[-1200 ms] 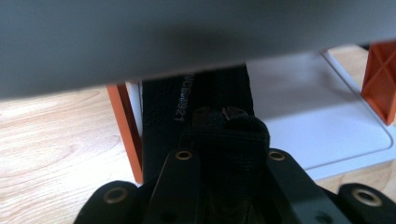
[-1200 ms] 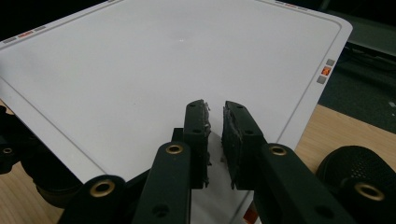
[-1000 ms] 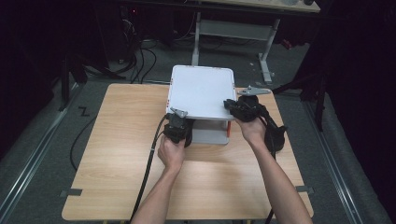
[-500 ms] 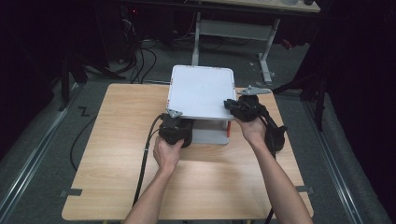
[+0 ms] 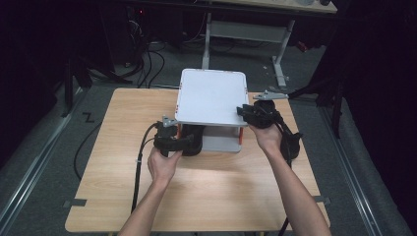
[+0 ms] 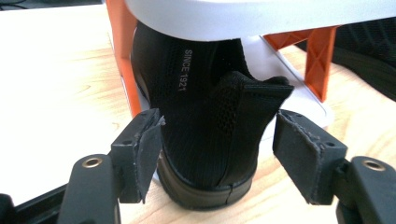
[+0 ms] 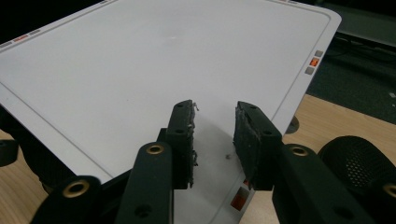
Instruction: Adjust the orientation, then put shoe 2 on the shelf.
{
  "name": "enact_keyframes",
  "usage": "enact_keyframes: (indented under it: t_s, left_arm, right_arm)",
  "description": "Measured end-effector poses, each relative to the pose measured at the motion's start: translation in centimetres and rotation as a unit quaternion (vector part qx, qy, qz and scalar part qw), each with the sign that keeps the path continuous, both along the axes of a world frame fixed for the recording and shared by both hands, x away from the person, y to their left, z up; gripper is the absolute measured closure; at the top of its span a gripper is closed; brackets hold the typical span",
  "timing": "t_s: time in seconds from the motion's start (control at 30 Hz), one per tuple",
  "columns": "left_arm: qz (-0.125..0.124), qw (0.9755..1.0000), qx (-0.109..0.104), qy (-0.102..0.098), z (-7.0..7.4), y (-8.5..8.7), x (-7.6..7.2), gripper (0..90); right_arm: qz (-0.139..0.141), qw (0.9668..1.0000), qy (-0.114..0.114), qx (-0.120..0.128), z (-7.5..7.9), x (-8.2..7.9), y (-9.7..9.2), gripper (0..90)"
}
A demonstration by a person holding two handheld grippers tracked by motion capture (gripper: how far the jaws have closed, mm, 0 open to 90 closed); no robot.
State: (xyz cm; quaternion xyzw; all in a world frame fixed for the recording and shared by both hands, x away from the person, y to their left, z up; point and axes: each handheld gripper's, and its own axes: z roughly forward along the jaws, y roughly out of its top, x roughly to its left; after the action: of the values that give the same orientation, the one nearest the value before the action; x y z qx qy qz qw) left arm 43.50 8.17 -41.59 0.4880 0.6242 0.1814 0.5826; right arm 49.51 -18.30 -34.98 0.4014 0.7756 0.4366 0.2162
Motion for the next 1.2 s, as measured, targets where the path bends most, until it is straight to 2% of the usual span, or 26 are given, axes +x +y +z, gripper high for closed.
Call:
enact_keyframes:
  t_s: [0.17, 0.23, 0.33, 0.57, 0.67, 0.77, 0.83, 0.9, 1.07, 1.13, 1.2]
  left_arm:
    - [-0.021, 0.9995, 0.020, 0.010, 0.2, 1.2, -1.0, 24.7]
    - [-0.025, 0.9995, 0.017, 0.011, 0.3, 1.8, -1.3, 22.5]
    - [-0.028, 0.9996, 0.003, 0.007, 0.5, 2.7, -1.9, 21.5]
    - [-0.020, 0.9996, -0.018, -0.008, 1.3, 4.1, -2.6, 17.7]
    - [-0.023, 0.9997, -0.005, -0.009, 1.6, 4.6, -2.8, 16.5]
    - [-0.022, 0.9996, -0.012, -0.012, 1.9, 5.3, -3.2, 15.9]
    - [-0.018, 0.9997, -0.010, -0.015, 1.9, 5.8, -3.4, 15.8]
    - [-0.013, 0.9998, 0.000, -0.014, 1.6, 6.3, -3.5, 15.9]
    - [0.017, 0.9999, -0.001, -0.002, -0.4, 7.7, -3.6, 15.9]
    - [0.028, 0.9996, 0.009, 0.007, -1.6, 8.1, -3.6, 16.0]
    - [0.044, 0.9985, 0.028, 0.019, -3.1, 8.5, -3.5, 15.9]
  right_arm:
    - [-0.003, 1.0000, 0.000, 0.003, -0.1, -0.4, -0.3, 63.5]
    - [0.001, 0.9999, 0.002, 0.010, -0.1, -0.7, -0.4, 61.9]
    - [0.003, 1.0000, 0.005, 0.006, 0.1, -1.1, -0.5, 59.7]
    - [-0.004, 0.9998, -0.001, 0.020, 0.2, -2.7, -1.9, 58.5]
    - [-0.008, 0.9997, -0.004, 0.022, 0.2, -3.7, -2.8, 58.0]
    - [-0.010, 0.9994, -0.012, 0.029, 0.0, -4.8, -3.9, 57.6]
    - [-0.011, 0.9992, -0.015, 0.034, -0.3, -5.7, -4.6, 57.5]
    - [-0.012, 0.9990, -0.020, 0.037, -0.8, -6.6, -5.3, 56.8]
    - [-0.020, 0.9980, -0.034, 0.051, -2.5, -9.1, -7.3, 55.8]
    - [-0.026, 0.9980, -0.039, 0.042, -3.2, -9.8, -7.8, 55.8]
    - [-0.039, 0.9980, -0.044, 0.025, -4.1, -10.4, -8.5, 55.7]
